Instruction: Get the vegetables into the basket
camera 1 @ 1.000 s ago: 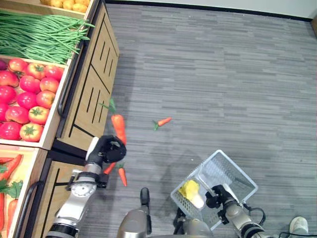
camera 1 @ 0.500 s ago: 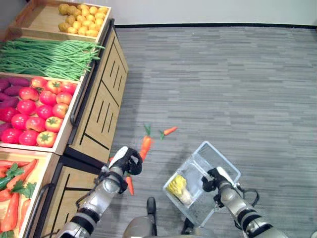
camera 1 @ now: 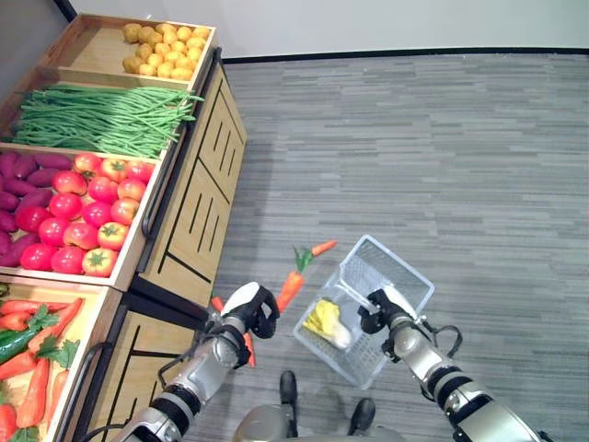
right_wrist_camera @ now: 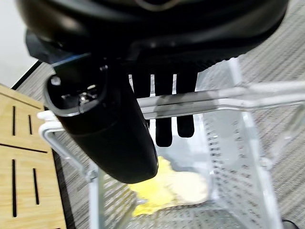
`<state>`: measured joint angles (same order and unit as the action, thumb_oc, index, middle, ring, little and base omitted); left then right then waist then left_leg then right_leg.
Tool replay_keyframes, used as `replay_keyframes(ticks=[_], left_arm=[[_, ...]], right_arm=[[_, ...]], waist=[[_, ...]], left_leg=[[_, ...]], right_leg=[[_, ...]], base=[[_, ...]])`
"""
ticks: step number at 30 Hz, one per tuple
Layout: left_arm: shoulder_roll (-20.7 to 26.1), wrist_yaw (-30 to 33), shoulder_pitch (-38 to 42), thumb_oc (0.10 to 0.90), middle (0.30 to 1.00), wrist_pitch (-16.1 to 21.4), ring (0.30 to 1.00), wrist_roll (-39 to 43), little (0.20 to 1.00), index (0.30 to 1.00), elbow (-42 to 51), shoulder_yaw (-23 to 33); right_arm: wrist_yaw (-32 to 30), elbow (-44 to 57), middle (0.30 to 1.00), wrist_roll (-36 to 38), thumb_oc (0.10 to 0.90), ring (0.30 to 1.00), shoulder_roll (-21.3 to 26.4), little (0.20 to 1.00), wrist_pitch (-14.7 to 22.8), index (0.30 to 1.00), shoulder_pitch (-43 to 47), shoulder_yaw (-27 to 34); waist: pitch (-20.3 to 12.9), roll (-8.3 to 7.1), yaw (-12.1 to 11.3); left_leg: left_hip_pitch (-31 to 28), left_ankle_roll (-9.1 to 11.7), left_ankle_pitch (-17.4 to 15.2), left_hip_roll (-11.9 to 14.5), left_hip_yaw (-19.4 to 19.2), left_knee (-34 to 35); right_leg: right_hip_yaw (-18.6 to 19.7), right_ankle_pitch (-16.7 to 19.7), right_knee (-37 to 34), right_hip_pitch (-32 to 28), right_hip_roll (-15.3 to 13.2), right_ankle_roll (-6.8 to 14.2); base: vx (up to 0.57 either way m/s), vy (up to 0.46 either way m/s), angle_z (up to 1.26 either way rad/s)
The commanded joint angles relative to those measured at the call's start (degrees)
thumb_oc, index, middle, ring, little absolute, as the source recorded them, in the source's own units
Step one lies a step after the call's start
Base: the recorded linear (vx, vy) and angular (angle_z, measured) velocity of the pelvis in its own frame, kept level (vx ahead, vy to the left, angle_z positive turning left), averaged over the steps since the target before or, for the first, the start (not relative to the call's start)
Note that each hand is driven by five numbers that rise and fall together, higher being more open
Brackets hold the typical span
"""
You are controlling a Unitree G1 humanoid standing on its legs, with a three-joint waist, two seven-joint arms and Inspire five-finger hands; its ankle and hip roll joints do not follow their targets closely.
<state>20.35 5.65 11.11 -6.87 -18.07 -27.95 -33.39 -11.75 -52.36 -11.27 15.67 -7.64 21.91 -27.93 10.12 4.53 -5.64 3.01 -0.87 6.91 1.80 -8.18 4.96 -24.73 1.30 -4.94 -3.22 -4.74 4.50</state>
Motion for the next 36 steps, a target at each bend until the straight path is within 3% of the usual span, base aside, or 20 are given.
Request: replay_keyframes(ticks=[1, 10, 24, 36], left_arm=[[-0.57, 1.25, 9.84, 0.4, 0.3, 2.14, 0.3, -3.46, 0.3, 0.3, -4.08, -0.72], [-3.97, 2.01, 12.3, 0.4, 0.3, 0.89, 0.3, -4.07, 0.3, 0.3, -9.5, -3.8], [-8.49, 3.6, 13.16, 0.4, 0.3, -1.66, 0.3, -5.38, 0.3, 0.3, -22.96, -2.68], [-6.73, 3.26, 12.99, 0.4, 0.3, -1.72, 0.3, -7.02, 0.3, 0.3, -20.55, -1.44]], right_arm=[[-4.45, 3.55, 0.3, 0.91, 0.4, 0.3, -2.99, 0.3, 4.77, 0.3, 10.98, -1.21], [-5.06, 12.42, 0.3, 3.46, 0.4, 0.3, -5.73, 0.3, 5.86, 0.3, 14.13, -3.52], [-0.23, 39.97, 0.3, 4.02, 0.4, 0.3, -2.92, 0.3, 9.31, 0.3, 11.7, -7.15], [3.38, 46.32, 0.3, 2.15, 0.4, 0.3, 0.27, 0.3, 9.18, 0.3, 7.04, -7.95]], waist=[[-0.57, -3.62, -0.53], [-0.45, -4.61, -0.1], [-0.3, -6.26, 2.06], [-0.66, -6.46, 2.67]], left_leg=[[-2.04, -0.1, -8.44, -1.3, -1.8, 0.04], [-2.03, -0.01, -8.47, -0.96, -2.53, 0.04], [-2.16, -0.08, -8.55, -0.51, -4.6, 0.04], [-2.87, -0.24, -8.87, -0.55, -4.99, 0.04]], right_leg=[[4.15, -0.93, -0.06, 0.57, -2.15, 1.76], [5.0, -0.85, -0.06, 1.02, -1.82, 1.56], [6.88, -0.33, -0.06, 2.1, -1.72, 1.52], [7.46, -0.18, -0.06, 1.75, -1.73, 1.68]], base=[[0.0, 0.0, 0.0], [0.0, 0.0, -0.01], [-0.01, 0.002, -0.08], [-0.01, 0.0, -0.06]])
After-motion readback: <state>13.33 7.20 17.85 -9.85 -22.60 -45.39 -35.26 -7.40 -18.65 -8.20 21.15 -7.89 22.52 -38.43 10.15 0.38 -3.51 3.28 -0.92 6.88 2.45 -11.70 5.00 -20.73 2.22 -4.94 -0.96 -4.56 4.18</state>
